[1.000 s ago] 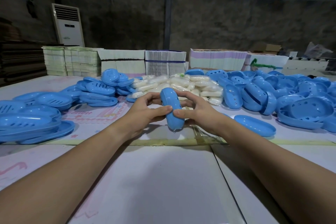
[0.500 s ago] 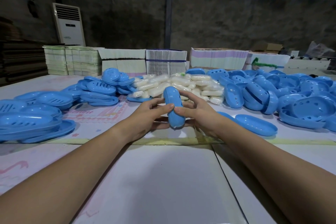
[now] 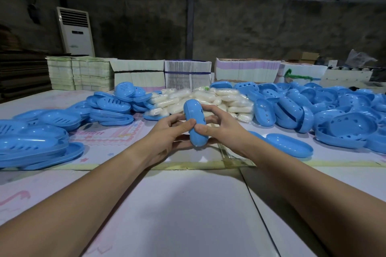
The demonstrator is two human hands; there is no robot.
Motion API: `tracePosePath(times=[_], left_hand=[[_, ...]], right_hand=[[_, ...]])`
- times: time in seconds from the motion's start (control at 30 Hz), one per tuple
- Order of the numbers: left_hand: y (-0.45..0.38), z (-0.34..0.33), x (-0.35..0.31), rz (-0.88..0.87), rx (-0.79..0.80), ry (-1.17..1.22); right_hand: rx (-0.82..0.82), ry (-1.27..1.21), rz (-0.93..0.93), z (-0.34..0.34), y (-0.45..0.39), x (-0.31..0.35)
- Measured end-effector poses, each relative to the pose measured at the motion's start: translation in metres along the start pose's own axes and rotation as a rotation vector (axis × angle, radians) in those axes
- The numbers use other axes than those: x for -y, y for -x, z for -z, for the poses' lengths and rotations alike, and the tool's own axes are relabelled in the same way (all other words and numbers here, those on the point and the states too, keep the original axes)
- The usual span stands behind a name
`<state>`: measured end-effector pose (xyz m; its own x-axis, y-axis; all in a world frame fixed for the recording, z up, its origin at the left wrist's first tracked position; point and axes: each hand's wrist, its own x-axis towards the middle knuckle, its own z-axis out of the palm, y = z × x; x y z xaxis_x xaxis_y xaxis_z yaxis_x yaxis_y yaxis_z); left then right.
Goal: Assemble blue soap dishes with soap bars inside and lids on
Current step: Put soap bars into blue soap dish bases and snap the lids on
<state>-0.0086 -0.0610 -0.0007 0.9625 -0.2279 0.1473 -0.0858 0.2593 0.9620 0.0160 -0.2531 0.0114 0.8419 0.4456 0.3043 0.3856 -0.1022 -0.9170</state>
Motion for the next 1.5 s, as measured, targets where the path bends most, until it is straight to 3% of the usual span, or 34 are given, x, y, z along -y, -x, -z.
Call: tracePosePath(times=[0.27, 0.5, 0.63, 0.77, 0.9, 1.1, 1.23, 1.5], left_hand=[[0.001, -0.007, -0.003, -0.039, -0.038, 0.075], [-0.001, -0.004, -0.002, 0.013, -0.009, -0.115], [-0.002, -0.001, 0.005, 0.042, -0.010, -0.150], [-0.004, 0.008, 0.006, 0.047, -0.085, -0.036], [-0.009, 0.013, 0.011, 0.059, -0.063, -0.056], [-0.022, 0.017, 0.019, 0.038, -0.031, -0.127], [-0.031, 0.029, 0.028, 0.003, 0.000, -0.150], [-0.051, 0.064, 0.046, 0.006, -0.041, -0.213]], right_hand=[[-0.080, 0.000, 0.045, -0.006, -0.002, 0.003], [-0.073, -0.013, -0.014, -0.004, -0.001, -0.001], [-0.122, 0.156, -0.054, 0.005, 0.001, 0.005], [-0.301, 0.466, -0.060, 0.024, 0.001, 0.020], [-0.432, 0.826, -0.072, 0.063, 0.022, 0.034], [-0.596, 1.219, -0.389, 0.151, 0.109, 0.031], [-0.623, 1.329, -0.661, 0.193, 0.171, 0.012], [-0.863, 1.535, -0.890, 0.256, 0.231, -0.005]])
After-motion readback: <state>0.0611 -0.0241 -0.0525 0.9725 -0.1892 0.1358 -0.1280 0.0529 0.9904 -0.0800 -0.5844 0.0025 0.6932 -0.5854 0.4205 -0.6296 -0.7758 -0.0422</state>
